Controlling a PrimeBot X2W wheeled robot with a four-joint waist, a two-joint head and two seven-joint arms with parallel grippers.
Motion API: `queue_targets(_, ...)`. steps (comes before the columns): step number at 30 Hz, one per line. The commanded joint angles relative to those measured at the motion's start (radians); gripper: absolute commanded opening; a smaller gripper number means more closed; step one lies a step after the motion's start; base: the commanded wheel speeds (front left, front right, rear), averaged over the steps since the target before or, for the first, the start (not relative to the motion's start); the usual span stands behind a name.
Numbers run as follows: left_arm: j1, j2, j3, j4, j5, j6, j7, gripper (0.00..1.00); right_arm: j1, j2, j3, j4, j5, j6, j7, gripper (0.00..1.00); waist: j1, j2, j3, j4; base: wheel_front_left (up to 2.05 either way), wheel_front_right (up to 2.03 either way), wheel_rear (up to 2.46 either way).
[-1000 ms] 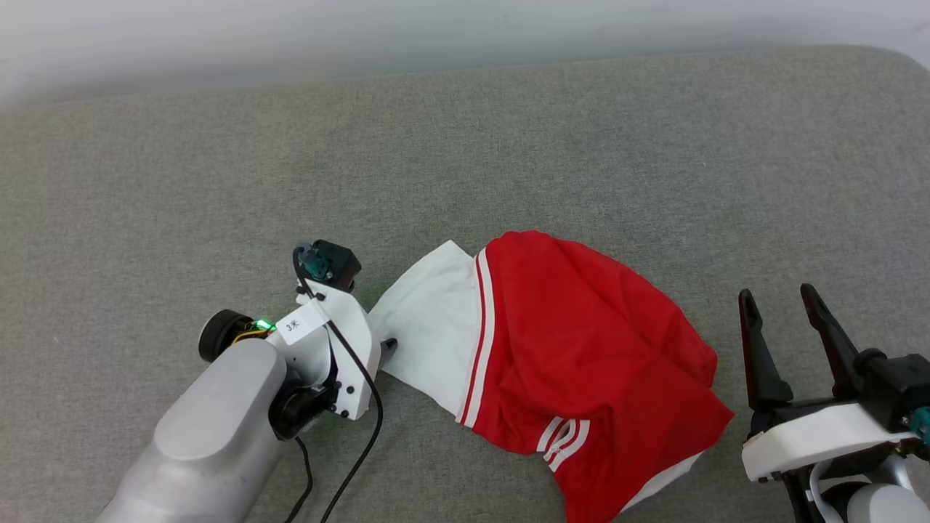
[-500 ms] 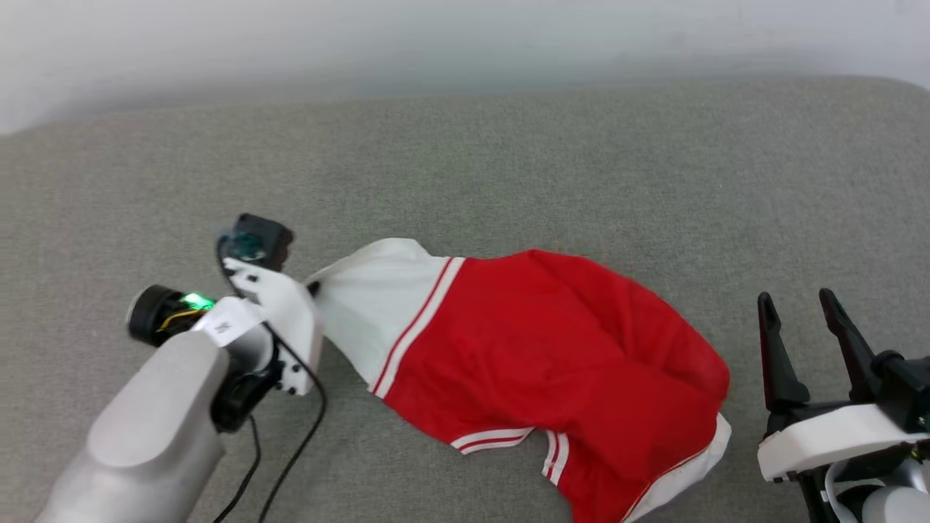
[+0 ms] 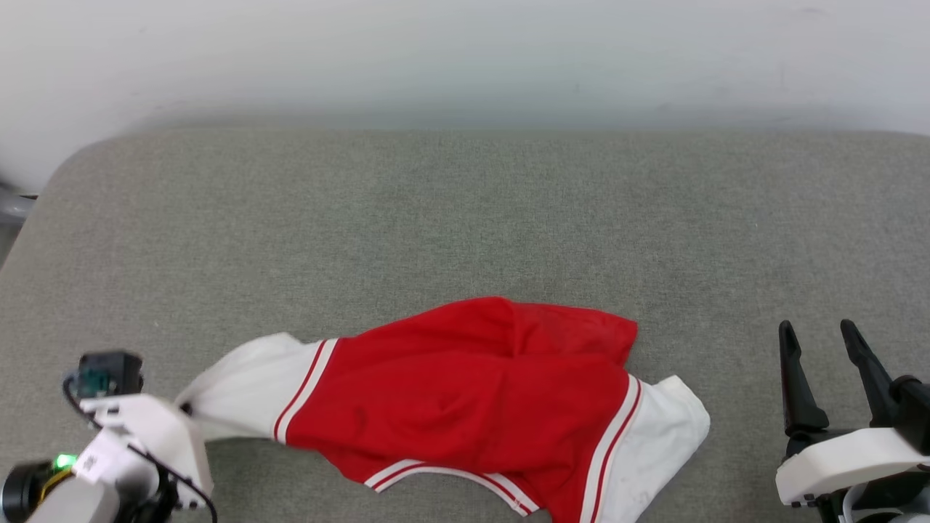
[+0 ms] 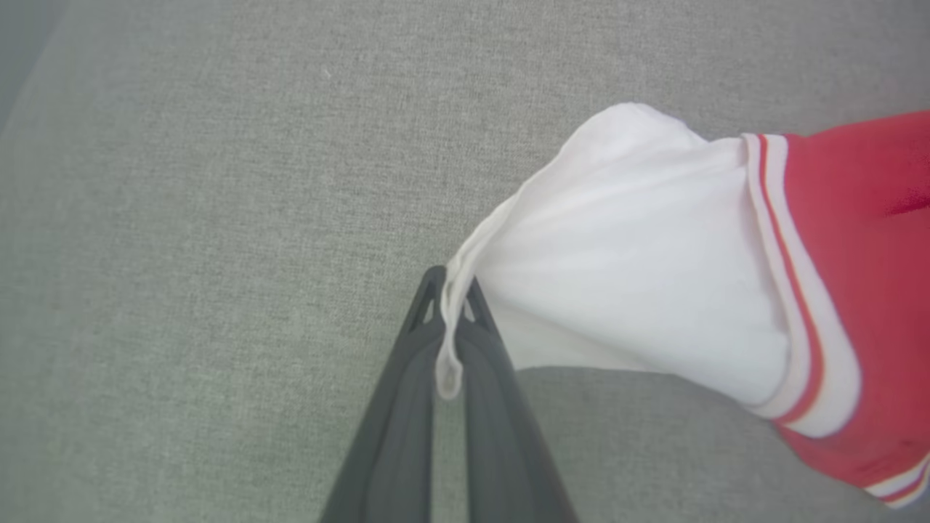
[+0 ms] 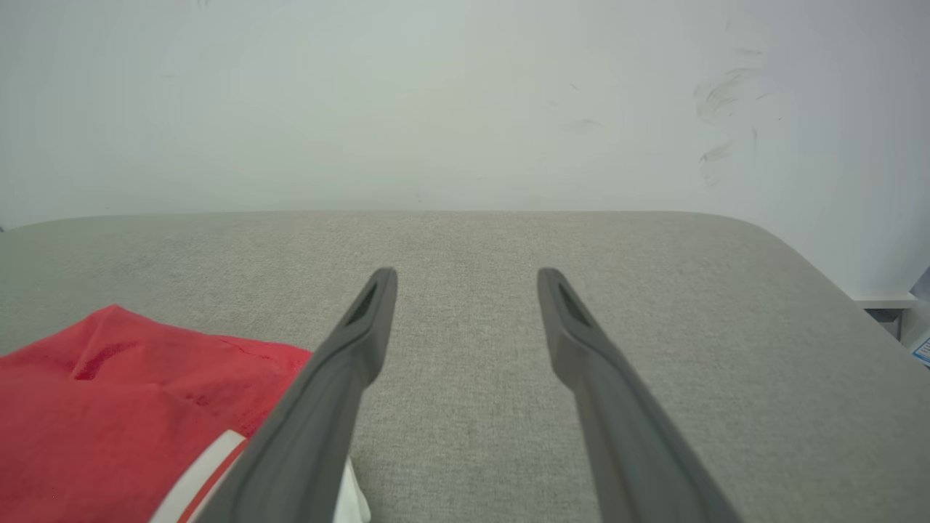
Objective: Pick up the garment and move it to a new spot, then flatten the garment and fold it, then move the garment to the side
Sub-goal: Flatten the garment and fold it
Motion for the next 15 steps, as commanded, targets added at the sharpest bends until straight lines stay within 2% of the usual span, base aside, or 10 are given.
queue_targets(1,0.018,0.005,0.008,-0.003,-0.007,0.006,-0.008,0.0,0.01,0.001,-0.001,-0.005,-0.002,-0.001,0.005,1.0,0.0,0.0,-0.007,0.002,0.0,0.0,0.0)
queue_targets(5,0.107,-0.022,0.011,-0.023,-0.033,0.014,-0.04,0.0,0.033,0.001,-0.011,-0.008,-0.003,-0.001,0.016,1.0,0.0,0.0,-0.033,0.008,0.0,0.0,0.0)
queue_targets(6,0.118,-0.031,0.01,-0.028,-0.036,0.017,-0.052,0.14,0.04,0.001,-0.014,-0.009,0.002,-0.001,0.02,1.0,0.0,0.0,-0.039,0.009,0.0,0.0,0.0)
queue_targets(7,0.128,-0.04,0.008,-0.032,-0.039,0.016,-0.063,0.35,0.046,0.001,-0.017,-0.011,0.003,-0.001,0.022,1.0,0.0,0.0,-0.045,0.012,0.0,0.0,0.0)
queue_targets(8,0.134,-0.048,0.007,-0.038,-0.036,0.017,-0.079,0.95,0.053,0.001,-0.019,-0.013,0.006,-0.001,0.026,1.0,0.0,0.0,-0.052,0.013,0.0,0.0,0.0)
queue_targets(9,0.138,-0.055,0.008,-0.044,-0.03,0.02,-0.097,1.0,0.058,0.001,-0.019,-0.014,0.009,-0.001,0.032,1.0,0.0,0.0,-0.058,0.014,0.0,0.0,0.0)
queue_targets(15,0.139,-0.092,0.015,-0.085,0.025,0.033,-0.255,1.0,0.093,0.001,-0.017,-0.027,0.032,-0.001,0.067,1.0,0.0,0.0,-0.1,0.013,0.0,0.0,0.0)
